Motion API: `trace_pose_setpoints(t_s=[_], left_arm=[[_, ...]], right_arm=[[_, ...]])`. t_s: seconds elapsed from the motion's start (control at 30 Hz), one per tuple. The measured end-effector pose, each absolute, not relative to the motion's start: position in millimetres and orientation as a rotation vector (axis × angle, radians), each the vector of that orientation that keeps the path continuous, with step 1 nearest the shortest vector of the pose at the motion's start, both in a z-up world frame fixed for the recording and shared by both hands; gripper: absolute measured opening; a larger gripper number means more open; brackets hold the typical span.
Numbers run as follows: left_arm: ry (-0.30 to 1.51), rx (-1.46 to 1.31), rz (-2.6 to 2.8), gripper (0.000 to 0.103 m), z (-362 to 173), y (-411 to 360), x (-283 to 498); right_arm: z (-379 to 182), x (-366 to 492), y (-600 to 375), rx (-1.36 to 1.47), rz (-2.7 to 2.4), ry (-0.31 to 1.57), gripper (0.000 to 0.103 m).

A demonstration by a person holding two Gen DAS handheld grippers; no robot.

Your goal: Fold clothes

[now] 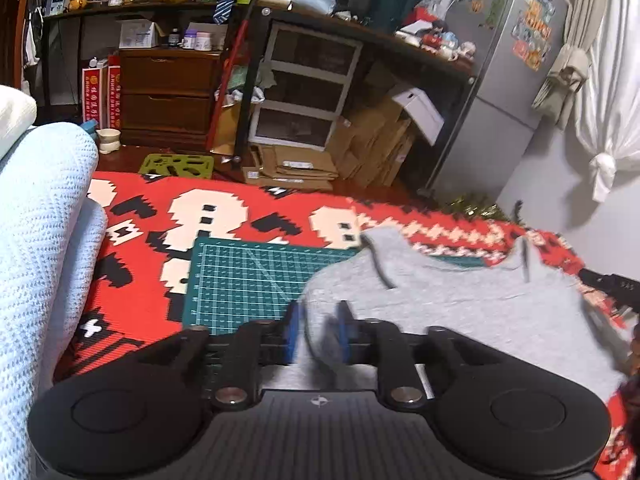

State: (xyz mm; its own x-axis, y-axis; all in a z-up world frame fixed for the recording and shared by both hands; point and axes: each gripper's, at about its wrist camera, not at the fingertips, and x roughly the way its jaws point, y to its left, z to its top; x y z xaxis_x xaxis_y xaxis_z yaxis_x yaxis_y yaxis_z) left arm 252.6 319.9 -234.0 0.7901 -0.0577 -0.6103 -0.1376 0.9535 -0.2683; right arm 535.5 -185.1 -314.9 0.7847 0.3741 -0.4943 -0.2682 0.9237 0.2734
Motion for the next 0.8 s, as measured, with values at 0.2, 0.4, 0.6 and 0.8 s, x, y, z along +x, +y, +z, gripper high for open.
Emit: trace_pose_setpoints(t_s=[0.2, 0.4, 0.6, 0.8], left_arm=[[0.681, -0.349, -0.017, 0.033, -223.7, 314.4, 220.4], [0.707, -0.292, -0.076, 0.033, -224.9, 295.5, 173.3], [0.721, -0.233, -0.075, 0.033, -230.7, 274.6, 139.6], [0.723, -0.15, -0.046, 0.034, -244.8, 258.8, 130.1]], right_arm=[[-297.9, 514.1, -193.3, 0.241, 0.393, 0.548, 0.027], [-286.3, 455.8, -202.3, 0.217, 0.483, 0.547, 0.032], [-281.8, 396.9, -231.0, 0.166, 0.44, 0.535, 0.032], [-294.5, 370.8, -260.7, 0.18, 0.355, 0.579, 0.032]])
